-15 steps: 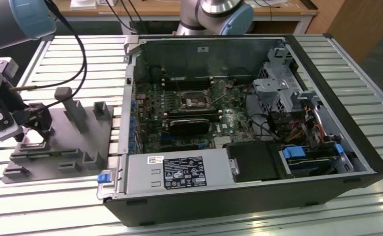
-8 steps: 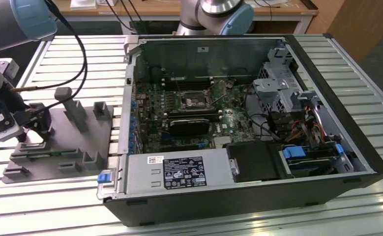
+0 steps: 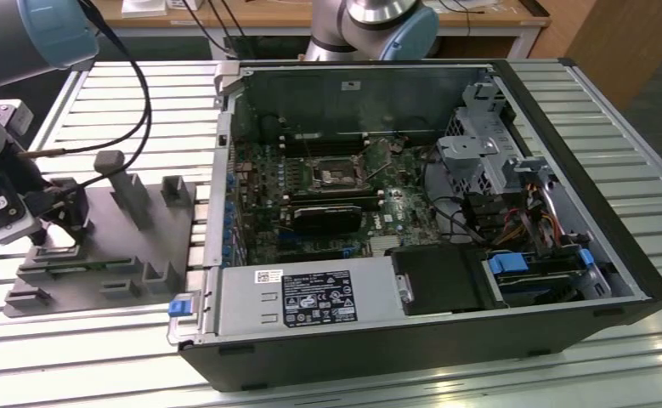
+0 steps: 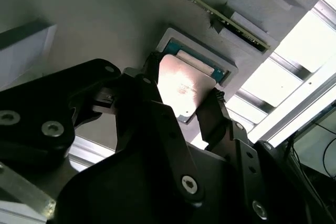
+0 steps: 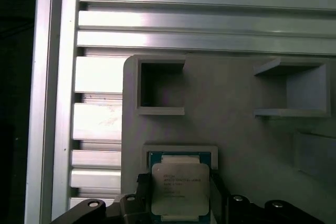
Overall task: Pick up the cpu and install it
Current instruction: 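Pick up the cpu and move it towards the insertion slot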
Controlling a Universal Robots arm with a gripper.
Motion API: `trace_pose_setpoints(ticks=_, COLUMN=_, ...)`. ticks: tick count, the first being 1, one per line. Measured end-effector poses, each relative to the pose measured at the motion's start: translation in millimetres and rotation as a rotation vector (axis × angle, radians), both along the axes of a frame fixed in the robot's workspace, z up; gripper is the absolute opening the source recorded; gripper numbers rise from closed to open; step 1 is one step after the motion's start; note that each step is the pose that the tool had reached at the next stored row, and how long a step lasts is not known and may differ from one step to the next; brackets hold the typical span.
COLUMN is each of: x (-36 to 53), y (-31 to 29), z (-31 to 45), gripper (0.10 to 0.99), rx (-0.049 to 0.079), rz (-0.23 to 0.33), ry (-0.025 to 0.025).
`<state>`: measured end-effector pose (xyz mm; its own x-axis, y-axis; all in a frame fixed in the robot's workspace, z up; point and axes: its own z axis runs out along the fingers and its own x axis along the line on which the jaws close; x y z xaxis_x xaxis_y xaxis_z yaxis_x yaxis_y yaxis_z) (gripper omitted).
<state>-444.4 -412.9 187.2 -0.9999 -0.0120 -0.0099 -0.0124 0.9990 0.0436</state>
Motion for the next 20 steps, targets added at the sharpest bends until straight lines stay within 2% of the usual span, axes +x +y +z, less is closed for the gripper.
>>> trace_pose_setpoints(ticks=7, x=0.0, y=0.0, z=8.8, gripper=0.537, rx=0.001, rz=0.0, ry=0.0002)
trace_pose_setpoints(ticks=20, x=0.0, y=0.0, z=14.6, gripper=0.537, rx=0.003, rz=0.0, ry=0.0001)
